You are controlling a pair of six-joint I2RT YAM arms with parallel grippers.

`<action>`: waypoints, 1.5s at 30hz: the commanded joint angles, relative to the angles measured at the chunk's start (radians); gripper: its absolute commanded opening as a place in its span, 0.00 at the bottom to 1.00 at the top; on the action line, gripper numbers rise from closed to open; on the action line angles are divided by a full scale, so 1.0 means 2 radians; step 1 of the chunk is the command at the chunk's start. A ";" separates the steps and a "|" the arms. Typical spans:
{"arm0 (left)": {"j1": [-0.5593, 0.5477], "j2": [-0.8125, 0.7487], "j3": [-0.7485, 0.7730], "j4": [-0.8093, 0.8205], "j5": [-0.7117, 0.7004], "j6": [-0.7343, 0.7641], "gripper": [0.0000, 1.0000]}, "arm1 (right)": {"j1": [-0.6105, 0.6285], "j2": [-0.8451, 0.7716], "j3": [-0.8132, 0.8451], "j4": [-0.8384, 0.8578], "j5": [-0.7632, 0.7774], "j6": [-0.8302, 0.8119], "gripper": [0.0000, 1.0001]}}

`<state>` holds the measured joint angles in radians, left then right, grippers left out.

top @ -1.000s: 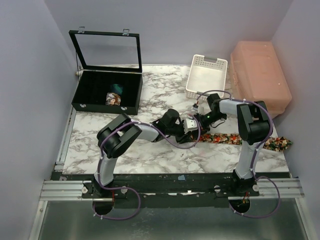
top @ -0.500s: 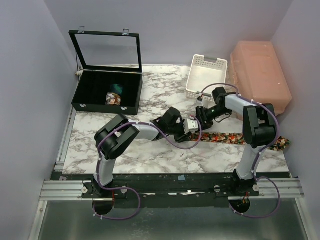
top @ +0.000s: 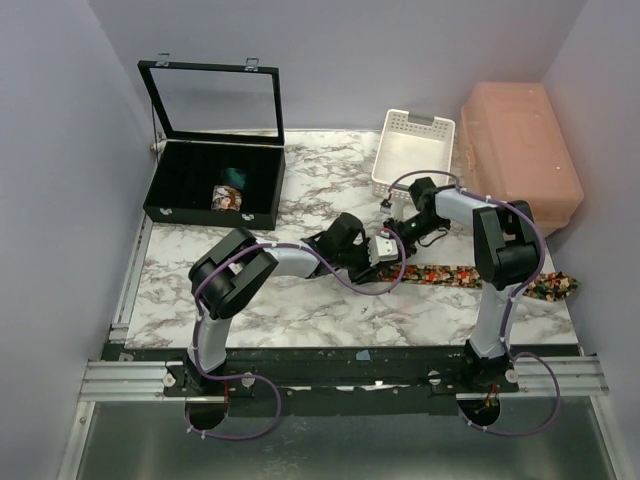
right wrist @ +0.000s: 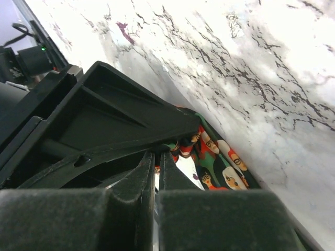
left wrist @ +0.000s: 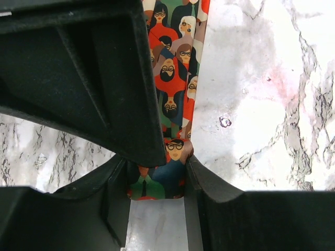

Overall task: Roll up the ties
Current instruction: Roll the tie at the center of the board.

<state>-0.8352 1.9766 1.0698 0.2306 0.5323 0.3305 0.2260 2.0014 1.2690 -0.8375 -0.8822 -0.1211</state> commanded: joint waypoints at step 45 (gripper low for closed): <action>0.022 -0.021 -0.104 0.109 0.067 -0.041 0.34 | 0.017 0.044 0.004 0.064 0.087 -0.037 0.01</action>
<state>-0.7940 1.9842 0.9363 0.5156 0.6468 0.1390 0.2348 2.0201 1.2369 -0.7872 -0.7486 -0.1486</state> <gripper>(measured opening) 0.424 0.008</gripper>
